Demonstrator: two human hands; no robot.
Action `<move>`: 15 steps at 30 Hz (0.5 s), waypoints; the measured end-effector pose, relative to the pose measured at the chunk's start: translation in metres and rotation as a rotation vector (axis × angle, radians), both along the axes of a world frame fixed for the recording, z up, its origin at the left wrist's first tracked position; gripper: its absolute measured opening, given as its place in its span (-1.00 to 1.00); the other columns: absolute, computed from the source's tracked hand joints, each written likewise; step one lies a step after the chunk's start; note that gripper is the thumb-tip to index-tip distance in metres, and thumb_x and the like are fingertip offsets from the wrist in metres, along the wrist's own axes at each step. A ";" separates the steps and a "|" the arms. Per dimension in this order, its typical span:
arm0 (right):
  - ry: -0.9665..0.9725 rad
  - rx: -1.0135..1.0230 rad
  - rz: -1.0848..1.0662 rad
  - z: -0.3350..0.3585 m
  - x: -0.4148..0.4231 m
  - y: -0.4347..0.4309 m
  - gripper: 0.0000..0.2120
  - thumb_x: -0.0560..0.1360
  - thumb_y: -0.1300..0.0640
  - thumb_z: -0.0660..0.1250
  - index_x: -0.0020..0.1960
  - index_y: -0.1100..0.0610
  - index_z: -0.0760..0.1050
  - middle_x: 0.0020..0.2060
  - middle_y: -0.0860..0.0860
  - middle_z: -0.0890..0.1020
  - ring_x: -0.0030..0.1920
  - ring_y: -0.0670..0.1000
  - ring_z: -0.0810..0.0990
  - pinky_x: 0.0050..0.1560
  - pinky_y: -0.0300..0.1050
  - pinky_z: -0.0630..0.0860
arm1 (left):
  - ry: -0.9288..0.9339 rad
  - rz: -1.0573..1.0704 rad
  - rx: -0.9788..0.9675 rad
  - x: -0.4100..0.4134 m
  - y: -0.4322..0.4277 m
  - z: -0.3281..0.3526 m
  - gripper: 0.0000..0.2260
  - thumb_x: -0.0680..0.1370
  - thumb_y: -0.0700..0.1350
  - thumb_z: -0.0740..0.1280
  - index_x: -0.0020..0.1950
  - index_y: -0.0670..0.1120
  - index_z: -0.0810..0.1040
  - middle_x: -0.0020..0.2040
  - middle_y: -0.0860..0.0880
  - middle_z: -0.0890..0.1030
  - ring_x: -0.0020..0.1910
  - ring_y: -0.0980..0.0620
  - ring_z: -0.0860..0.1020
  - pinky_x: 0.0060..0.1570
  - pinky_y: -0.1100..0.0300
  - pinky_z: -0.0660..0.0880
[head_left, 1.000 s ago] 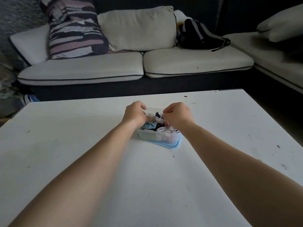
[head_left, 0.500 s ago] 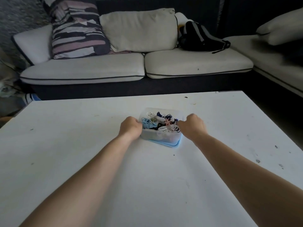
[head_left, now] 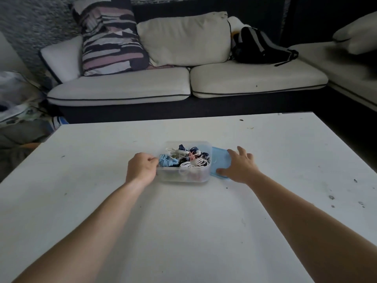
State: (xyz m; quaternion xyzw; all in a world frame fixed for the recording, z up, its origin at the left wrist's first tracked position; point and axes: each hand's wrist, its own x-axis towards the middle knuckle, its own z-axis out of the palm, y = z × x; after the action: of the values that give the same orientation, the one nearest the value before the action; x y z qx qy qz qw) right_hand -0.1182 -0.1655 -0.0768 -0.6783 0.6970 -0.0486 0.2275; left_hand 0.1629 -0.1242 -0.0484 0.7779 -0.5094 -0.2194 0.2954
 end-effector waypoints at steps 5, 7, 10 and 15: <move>0.114 0.000 -0.007 -0.002 0.000 -0.014 -0.09 0.31 -0.30 0.50 0.43 0.09 0.18 0.35 0.14 0.33 0.34 0.21 0.29 0.23 0.15 0.39 | 0.050 -0.022 0.002 0.012 0.016 -0.010 -0.78 0.52 -0.19 0.30 -0.30 -0.22 0.59 -0.42 -0.07 0.60 -0.29 -0.11 0.68 -0.13 -0.04 0.64; 0.152 0.062 -0.016 -0.001 -0.002 -0.017 -0.01 0.21 -0.34 0.55 0.40 0.15 0.22 0.30 0.17 0.30 0.29 0.21 0.31 0.25 0.12 0.43 | 0.078 -0.035 -0.002 0.011 0.019 -0.014 -0.79 0.51 -0.18 0.30 -0.28 -0.21 0.61 -0.35 -0.13 0.65 -0.28 -0.11 0.67 -0.12 -0.05 0.64; 0.024 0.081 -0.047 0.000 -0.011 -0.020 -0.10 0.22 -0.24 0.60 0.36 0.15 0.32 0.24 0.16 0.32 0.15 0.18 0.41 0.16 0.01 0.46 | 0.085 -0.052 -0.007 0.005 0.024 -0.014 -0.81 0.50 -0.17 0.30 -0.26 -0.20 0.63 -0.30 -0.14 0.67 -0.25 -0.13 0.65 -0.13 -0.06 0.63; -0.372 -0.295 -0.138 0.020 -0.013 -0.012 -0.76 0.50 0.18 0.37 0.16 0.08 0.55 0.02 0.09 0.64 -0.06 0.11 0.55 -0.11 -0.11 0.43 | 0.089 -0.098 0.018 -0.009 0.030 -0.015 -0.78 0.51 -0.19 0.28 -0.29 -0.23 0.59 -0.32 -0.15 0.65 -0.34 -0.06 0.64 -0.16 -0.03 0.63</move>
State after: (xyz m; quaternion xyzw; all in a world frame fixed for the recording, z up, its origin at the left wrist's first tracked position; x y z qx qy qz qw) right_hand -0.1308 -0.1772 -0.0567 -0.6343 0.6730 -0.2896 0.2465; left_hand 0.1542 -0.0937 -0.0637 0.7441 -0.5312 -0.2725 0.2998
